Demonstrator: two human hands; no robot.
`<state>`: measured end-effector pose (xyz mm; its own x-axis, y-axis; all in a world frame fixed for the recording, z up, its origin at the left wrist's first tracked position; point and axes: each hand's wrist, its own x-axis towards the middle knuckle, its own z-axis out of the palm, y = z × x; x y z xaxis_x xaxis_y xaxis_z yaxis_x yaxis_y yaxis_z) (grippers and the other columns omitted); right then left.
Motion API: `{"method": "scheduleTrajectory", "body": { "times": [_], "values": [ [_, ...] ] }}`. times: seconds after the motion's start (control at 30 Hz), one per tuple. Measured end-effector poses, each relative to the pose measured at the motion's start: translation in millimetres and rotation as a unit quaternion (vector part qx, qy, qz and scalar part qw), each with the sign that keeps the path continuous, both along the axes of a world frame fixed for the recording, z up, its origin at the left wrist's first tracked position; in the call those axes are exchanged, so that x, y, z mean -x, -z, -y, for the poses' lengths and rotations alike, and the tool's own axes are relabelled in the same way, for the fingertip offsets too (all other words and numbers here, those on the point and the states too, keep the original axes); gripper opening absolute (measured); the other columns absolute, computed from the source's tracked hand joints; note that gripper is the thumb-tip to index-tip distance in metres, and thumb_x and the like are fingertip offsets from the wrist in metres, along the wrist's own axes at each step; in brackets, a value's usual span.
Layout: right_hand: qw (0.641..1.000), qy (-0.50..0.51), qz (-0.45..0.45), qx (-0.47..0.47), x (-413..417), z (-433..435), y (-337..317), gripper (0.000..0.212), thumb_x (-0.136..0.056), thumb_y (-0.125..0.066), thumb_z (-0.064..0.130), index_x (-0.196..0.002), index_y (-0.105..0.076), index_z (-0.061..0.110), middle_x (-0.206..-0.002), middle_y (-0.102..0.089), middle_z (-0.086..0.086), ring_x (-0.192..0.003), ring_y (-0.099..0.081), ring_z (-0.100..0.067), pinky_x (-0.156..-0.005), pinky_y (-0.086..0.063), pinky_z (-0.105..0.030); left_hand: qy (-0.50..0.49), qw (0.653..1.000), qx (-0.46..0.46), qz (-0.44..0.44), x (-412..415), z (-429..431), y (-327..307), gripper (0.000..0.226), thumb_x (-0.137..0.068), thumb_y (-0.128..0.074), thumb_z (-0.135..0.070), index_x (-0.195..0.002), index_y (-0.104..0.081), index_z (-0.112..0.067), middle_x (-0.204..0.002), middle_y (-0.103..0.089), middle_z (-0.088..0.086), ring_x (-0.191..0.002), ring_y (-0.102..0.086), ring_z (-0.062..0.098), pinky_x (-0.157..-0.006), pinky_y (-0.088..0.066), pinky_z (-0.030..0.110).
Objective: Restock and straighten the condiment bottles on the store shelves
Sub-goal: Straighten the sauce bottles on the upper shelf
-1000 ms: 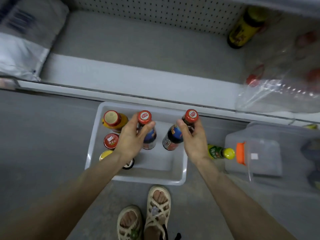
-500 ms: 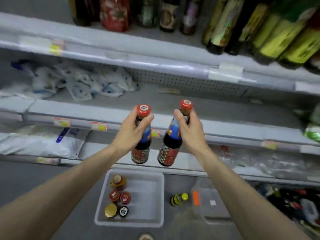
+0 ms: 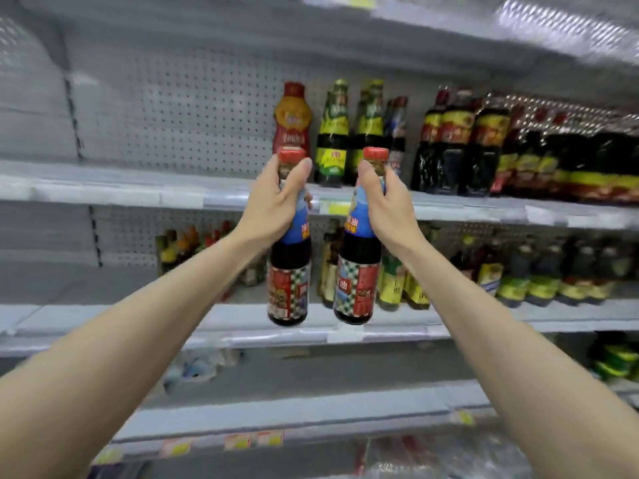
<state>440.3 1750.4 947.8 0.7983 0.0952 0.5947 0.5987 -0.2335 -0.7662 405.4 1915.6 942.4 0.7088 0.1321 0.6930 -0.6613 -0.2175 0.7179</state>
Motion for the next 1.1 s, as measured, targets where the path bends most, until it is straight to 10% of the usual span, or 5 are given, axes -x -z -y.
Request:
{"method": "scheduleTrajectory", "body": {
  "times": [0.13, 0.3, 0.5, 0.8, 1.1],
  "values": [
    [0.998, 0.049, 0.049, -0.003, 8, 24, -65, 0.103, -0.066, -0.038, 0.093, -0.124, -0.05, 0.009, -0.134, -0.053, -0.002, -0.125, -0.049, -0.021, -0.11, -0.037, -0.047, 0.017, 0.999, 0.026, 0.038, 0, 24, -69, 0.016, -0.096, -0.053, -0.04, -0.087, -0.053, -0.027, -0.077, -0.06, 0.001, -0.071, -0.06, 0.018, -0.072, -0.052, 0.042],
    [0.992, 0.055, 0.108, -0.027, 4, 62, -109, 0.049, -0.089, -0.045, 0.068, -0.09, -0.052, 0.019, -0.094, -0.058, -0.007, -0.09, -0.058, -0.022, -0.091, -0.047, -0.045, 0.041, 0.996, 0.027, 0.079, -5, 61, -118, 0.018, -0.097, -0.053, -0.036, -0.082, -0.051, -0.026, -0.071, -0.058, -0.006, -0.066, -0.059, 0.015, -0.07, -0.051, 0.042],
    [0.99, 0.059, 0.119, -0.042, -45, 108, -134, 0.077, -0.069, -0.042, 0.09, -0.102, -0.043, 0.021, -0.105, -0.049, 0.001, -0.1, -0.05, -0.021, -0.101, -0.043, -0.05, 0.027, 0.993, 0.018, 0.114, -44, 104, -145, 0.02, -0.098, -0.053, -0.036, -0.082, -0.051, -0.023, -0.074, -0.057, -0.001, -0.069, -0.057, 0.016, -0.071, -0.049, 0.041],
    [0.981, 0.034, 0.187, -0.024, -153, 183, -167, 0.04, -0.097, -0.048, 0.046, -0.09, -0.055, 0.006, -0.075, -0.051, 0.0, -0.066, -0.047, -0.009, -0.062, -0.036, -0.02, -0.075, 0.982, 0.035, 0.171, -159, 193, -168, 0.019, -0.098, -0.052, -0.035, -0.084, -0.05, -0.021, -0.074, -0.055, -0.008, -0.061, -0.051, -0.004, -0.063, -0.042, 0.014],
    [0.984, 0.005, 0.17, -0.048, -252, 191, -180, 0.042, -0.096, -0.051, 0.045, -0.095, -0.057, 0.004, -0.082, -0.057, -0.001, -0.069, -0.048, -0.003, -0.065, -0.037, -0.008, -0.159, 0.973, 0.029, 0.164, -242, 225, -178, 0.022, -0.099, -0.052, -0.03, -0.095, -0.053, -0.008, -0.075, -0.055, -0.007, -0.06, -0.052, -0.011, -0.063, -0.041, 0.008]
  ]
}}
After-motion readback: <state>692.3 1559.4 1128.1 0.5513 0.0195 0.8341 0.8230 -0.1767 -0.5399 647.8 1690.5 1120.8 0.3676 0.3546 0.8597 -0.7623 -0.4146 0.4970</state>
